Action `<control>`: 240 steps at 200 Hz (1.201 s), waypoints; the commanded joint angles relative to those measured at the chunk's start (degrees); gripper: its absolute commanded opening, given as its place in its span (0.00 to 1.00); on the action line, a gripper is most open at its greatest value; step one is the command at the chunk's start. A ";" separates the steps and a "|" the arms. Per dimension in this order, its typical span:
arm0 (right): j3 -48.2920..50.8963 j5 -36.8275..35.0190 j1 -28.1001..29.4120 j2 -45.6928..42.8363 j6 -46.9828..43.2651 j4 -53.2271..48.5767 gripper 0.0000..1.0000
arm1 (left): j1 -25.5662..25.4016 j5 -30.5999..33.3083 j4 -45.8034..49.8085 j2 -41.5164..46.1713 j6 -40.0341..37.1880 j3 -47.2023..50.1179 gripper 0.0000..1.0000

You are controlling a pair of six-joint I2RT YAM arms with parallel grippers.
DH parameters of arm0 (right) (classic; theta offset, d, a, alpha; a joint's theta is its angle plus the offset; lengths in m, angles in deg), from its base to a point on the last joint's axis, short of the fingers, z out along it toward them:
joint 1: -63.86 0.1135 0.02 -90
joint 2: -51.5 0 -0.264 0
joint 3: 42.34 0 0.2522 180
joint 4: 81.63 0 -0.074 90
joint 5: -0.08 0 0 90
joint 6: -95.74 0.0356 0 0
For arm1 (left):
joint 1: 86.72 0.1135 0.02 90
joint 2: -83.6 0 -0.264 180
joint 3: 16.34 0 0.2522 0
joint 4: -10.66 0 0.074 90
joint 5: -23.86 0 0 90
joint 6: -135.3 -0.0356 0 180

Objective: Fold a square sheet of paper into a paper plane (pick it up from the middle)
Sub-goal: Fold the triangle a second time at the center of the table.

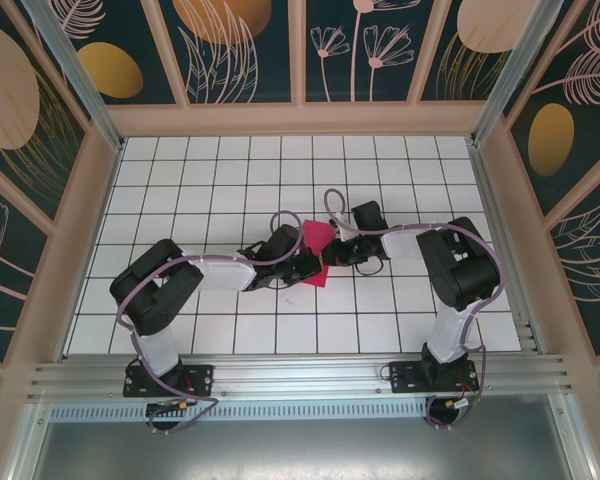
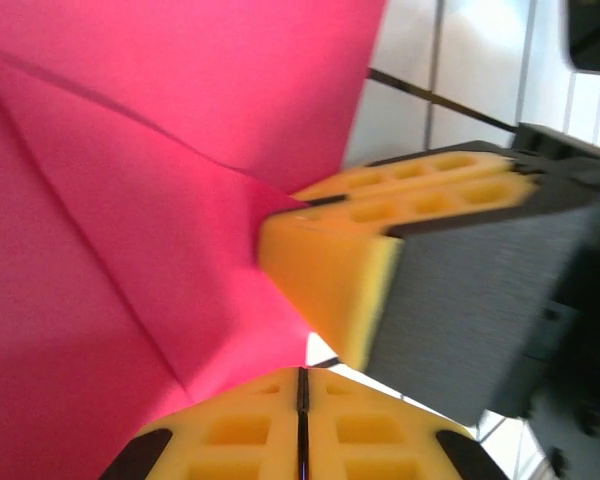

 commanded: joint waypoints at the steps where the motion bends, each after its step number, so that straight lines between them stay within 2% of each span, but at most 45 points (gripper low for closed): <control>1: -0.16 -4.07 1.19 3.14 -0.26 0.04 0.08 | -1.22 -0.55 -0.80 1.66 -0.04 0.90 0.09; 121: -0.73 -4.38 1.57 4.02 -0.07 -0.25 0.08 | -3.01 -1.34 -7.22 -5.87 2.45 2.91 0.07; 192: -1.26 -4.73 1.64 4.03 -0.29 -0.77 0.08 | -3.06 1.53 -3.56 1.49 1.14 3.22 0.12; 240: -1.65 -5.04 1.77 4.13 -0.57 -1.12 0.09 | -3.25 0.02 -4.05 2.51 1.20 4.09 0.11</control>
